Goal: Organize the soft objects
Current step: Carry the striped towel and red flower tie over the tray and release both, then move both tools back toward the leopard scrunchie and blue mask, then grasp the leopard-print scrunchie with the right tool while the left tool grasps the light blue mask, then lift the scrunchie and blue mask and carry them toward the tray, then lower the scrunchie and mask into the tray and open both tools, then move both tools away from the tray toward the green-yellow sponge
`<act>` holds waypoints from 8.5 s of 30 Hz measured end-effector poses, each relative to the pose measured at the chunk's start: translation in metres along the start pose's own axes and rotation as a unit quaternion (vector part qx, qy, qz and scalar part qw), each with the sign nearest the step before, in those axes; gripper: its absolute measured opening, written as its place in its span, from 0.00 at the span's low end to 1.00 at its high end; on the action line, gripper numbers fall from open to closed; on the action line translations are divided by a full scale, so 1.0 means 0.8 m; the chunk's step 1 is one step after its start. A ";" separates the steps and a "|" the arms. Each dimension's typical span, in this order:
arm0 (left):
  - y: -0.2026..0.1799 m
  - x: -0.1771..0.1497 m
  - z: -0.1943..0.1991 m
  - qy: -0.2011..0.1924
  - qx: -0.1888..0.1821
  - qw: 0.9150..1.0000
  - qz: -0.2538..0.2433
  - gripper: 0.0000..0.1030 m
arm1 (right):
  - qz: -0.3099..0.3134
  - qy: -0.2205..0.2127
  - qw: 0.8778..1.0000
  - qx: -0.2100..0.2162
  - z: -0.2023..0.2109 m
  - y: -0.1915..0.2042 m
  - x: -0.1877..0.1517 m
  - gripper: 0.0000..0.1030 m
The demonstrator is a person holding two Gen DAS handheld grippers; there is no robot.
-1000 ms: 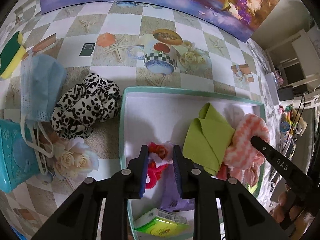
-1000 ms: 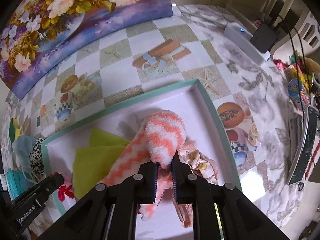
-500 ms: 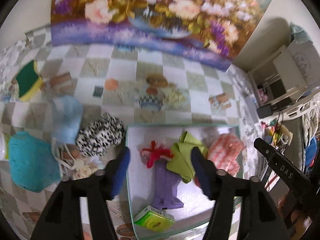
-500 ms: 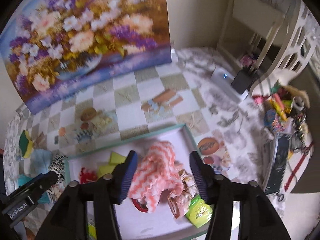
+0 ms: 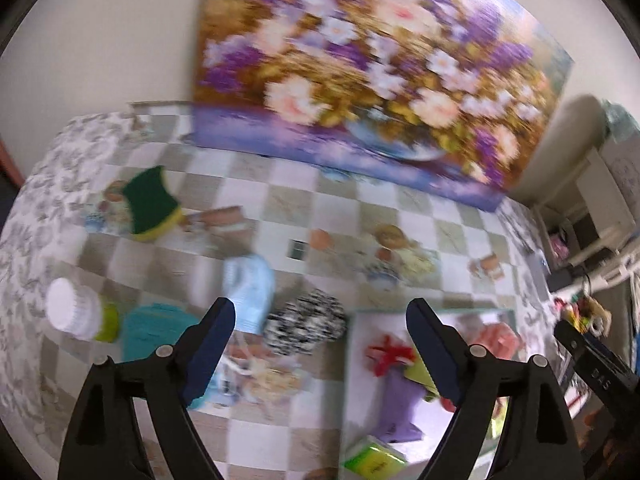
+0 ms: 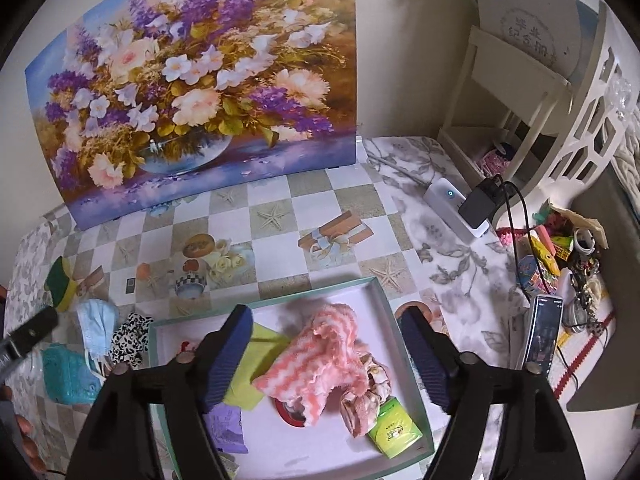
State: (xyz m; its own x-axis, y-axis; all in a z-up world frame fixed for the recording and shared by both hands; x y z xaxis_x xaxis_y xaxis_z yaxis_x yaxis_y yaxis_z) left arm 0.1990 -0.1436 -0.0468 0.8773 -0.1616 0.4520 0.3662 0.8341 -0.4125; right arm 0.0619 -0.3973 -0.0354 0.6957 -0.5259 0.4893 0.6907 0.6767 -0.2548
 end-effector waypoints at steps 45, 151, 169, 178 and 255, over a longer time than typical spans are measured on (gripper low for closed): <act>0.206 0.014 0.047 -0.025 0.054 0.994 0.092 0.86 | 0.137 0.047 0.978 0.150 -0.005 0.317 -0.076 0.90; -0.081 -0.125 -0.091 0.148 -0.111 0.982 -0.023 0.16 | 0.104 0.143 0.980 0.086 -0.059 0.082 -0.154 0.17; -0.044 -0.149 -0.133 0.198 -0.058 0.978 0.007 0.23 | 0.126 0.188 0.970 0.081 -0.087 0.092 -0.187 0.22; -0.054 -0.126 -0.099 0.177 -0.062 0.982 -0.010 0.46 | 0.109 0.155 0.979 0.072 -0.060 0.079 -0.153 0.46; 0.441 0.008 0.063 0.003 0.062 0.992 0.110 0.94 | 0.202 0.068 0.952 0.218 0.038 0.448 -0.068 1.00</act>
State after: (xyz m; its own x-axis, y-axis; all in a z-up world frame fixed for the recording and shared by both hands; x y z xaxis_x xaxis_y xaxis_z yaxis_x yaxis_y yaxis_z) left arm 0.3179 0.1767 -0.1496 0.9337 0.0285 0.3569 0.1250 0.9082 -0.3994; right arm 0.2658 -0.1107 -0.1281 0.9267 -0.2200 0.3046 0.2352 0.9718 -0.0138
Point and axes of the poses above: each gripper's, at about its wrist camera, not at the fingertips, and z roughly against the way its jaws point, y to its left, x to its top, the point moved 9 cm from there along -z, roughly the way its jaws point, and after that the axes turned 15 degrees about -x, right-handed, at the moved point
